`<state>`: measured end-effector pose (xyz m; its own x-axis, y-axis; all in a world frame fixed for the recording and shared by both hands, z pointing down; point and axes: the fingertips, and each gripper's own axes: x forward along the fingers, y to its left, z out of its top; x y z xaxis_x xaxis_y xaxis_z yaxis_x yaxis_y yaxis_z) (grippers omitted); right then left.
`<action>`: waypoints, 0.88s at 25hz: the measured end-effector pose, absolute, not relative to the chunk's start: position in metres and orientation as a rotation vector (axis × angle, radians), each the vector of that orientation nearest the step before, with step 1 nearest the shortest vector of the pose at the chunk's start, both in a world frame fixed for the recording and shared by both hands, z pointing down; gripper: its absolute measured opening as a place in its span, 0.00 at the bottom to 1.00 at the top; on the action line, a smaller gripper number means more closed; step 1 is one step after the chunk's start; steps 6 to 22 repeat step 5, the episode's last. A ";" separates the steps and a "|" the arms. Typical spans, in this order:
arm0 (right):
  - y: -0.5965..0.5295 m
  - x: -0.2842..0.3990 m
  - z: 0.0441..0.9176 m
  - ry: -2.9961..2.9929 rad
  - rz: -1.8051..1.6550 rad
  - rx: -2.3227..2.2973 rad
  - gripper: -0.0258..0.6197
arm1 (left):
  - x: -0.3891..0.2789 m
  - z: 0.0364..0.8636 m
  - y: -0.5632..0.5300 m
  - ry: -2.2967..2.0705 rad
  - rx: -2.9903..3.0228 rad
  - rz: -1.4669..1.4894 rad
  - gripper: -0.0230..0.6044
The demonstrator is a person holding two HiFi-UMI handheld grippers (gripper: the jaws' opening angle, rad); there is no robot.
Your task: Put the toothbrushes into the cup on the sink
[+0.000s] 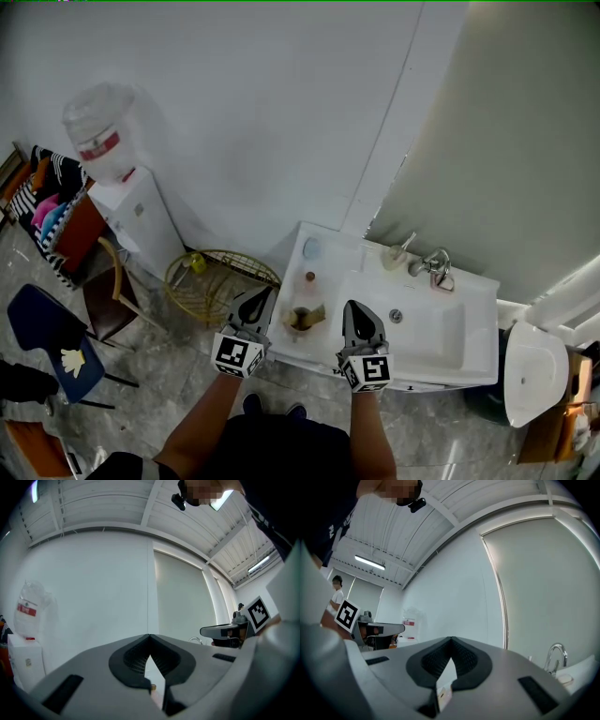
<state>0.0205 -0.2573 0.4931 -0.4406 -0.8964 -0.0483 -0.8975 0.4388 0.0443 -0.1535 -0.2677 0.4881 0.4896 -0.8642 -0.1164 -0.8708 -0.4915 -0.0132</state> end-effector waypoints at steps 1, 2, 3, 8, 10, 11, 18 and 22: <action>-0.257 0.020 0.493 2.654 0.101 -1.652 0.08 | -0.154 0.488 -0.268 1.545 -2.650 0.146 0.08; -0.256 0.019 0.494 2.658 0.102 -1.653 0.08 | -0.154 0.487 -0.267 1.544 -2.650 0.146 0.08; -0.256 0.018 0.494 2.661 0.101 -1.653 0.08 | -0.154 0.487 -0.267 1.543 -2.651 0.145 0.08; -0.255 0.016 0.496 2.663 0.097 -1.654 0.08 | -0.155 0.487 -0.266 1.540 -2.652 0.145 0.08; -0.255 0.016 0.496 2.663 0.097 -1.654 0.08 | -0.155 0.487 -0.266 1.540 -2.652 0.145 0.08; -0.255 0.016 0.496 2.663 0.097 -1.654 0.08 | -0.155 0.487 -0.266 1.540 -2.652 0.145 0.08; -0.255 0.016 0.496 2.663 0.097 -1.654 0.08 | -0.155 0.487 -0.266 1.540 -2.652 0.145 0.08; -0.255 0.016 0.496 2.663 0.097 -1.654 0.08 | -0.155 0.487 -0.266 1.540 -2.652 0.145 0.08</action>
